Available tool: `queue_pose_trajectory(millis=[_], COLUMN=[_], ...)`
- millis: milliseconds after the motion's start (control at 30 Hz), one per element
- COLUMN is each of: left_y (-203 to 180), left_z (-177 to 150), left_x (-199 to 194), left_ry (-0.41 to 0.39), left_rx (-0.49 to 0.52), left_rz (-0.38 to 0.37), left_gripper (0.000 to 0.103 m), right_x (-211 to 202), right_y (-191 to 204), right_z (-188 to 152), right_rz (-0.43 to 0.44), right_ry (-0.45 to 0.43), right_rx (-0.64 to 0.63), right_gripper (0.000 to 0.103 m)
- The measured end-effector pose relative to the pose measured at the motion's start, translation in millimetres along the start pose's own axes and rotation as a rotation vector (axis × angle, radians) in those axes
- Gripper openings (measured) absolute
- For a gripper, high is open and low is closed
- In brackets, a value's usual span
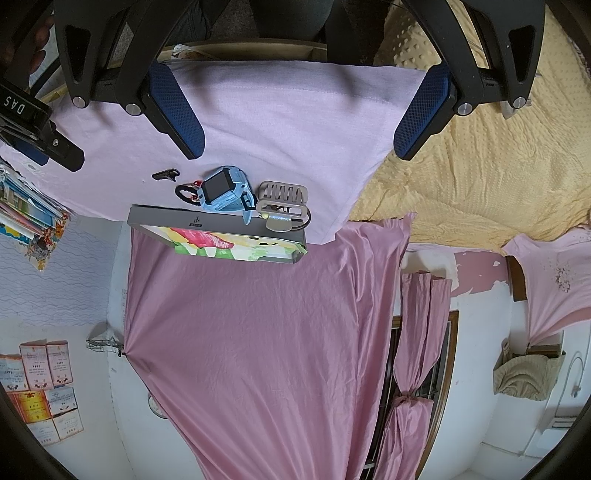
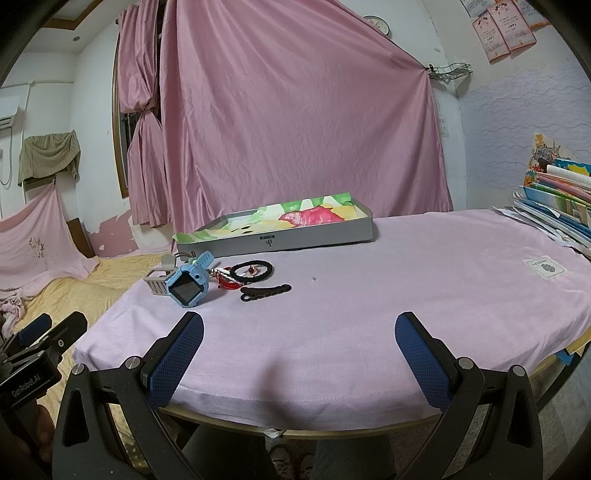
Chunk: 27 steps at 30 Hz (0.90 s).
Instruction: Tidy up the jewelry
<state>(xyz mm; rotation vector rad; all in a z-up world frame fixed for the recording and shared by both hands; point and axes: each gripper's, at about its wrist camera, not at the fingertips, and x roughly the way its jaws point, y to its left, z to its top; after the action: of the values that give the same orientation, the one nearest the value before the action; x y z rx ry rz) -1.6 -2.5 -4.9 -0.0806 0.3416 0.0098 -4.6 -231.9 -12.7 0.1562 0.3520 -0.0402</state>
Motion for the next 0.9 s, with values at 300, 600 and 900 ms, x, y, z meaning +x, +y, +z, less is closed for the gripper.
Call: queue_pose_trajectory(millis=[300, 600, 900], left_y=[0.5, 0.1, -1.0], left_z=[0.8, 0.0, -2.4], left_x=[0.3, 0.3, 0.6], left_ry=[0.001, 0.003, 0.005], left_rx=[0.001, 0.000, 0.000], left_rz=[-0.002, -0.001, -0.001], left_gripper=[0.103, 0.103, 0.103], right_x=[-0.1, 0.9, 0.4], right_y=[0.0, 1.4, 2.1], right_z=[-0.1, -1.5, -2.6], right_rz=[0.000, 0.001, -0.001], right_ry=[0.001, 0.003, 0.005], right_rx=[0.001, 0.002, 0.003], right_gripper=[0.102, 0.102, 0.102])
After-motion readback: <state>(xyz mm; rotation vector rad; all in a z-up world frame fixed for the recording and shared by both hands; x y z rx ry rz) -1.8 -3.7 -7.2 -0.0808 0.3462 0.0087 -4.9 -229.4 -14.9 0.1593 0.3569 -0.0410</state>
